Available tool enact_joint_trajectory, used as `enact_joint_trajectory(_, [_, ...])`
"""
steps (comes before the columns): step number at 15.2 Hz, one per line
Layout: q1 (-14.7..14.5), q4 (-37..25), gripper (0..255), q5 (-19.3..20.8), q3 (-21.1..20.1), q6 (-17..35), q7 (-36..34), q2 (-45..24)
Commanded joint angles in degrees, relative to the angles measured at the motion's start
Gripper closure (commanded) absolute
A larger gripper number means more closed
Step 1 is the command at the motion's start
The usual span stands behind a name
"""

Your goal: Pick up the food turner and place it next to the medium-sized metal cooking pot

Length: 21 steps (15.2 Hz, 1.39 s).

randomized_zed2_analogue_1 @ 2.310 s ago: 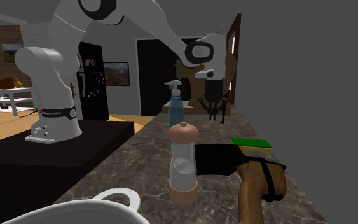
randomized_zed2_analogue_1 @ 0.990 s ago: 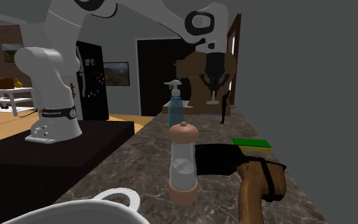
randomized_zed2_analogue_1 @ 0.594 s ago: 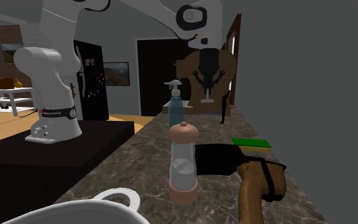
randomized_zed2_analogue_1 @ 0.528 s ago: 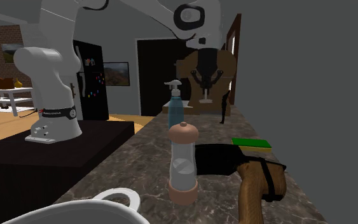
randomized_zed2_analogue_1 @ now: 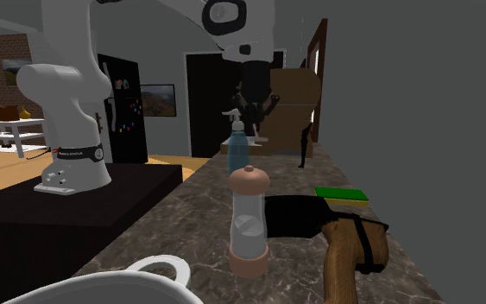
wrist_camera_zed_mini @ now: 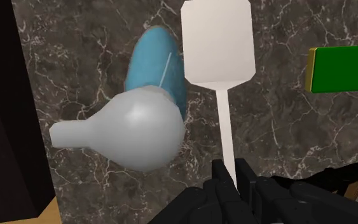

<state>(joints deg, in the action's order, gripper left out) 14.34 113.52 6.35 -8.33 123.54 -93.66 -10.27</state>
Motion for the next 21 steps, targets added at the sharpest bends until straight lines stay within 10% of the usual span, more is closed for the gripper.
enact_joint_trajectory(1, [1.5,3.6,255,-0.5,0.8,1.2,2.5,2.6])
enact_joint_trajectory(21, [14.8,24.5,255,-0.6,14.8,7.0,29.3,19.6])
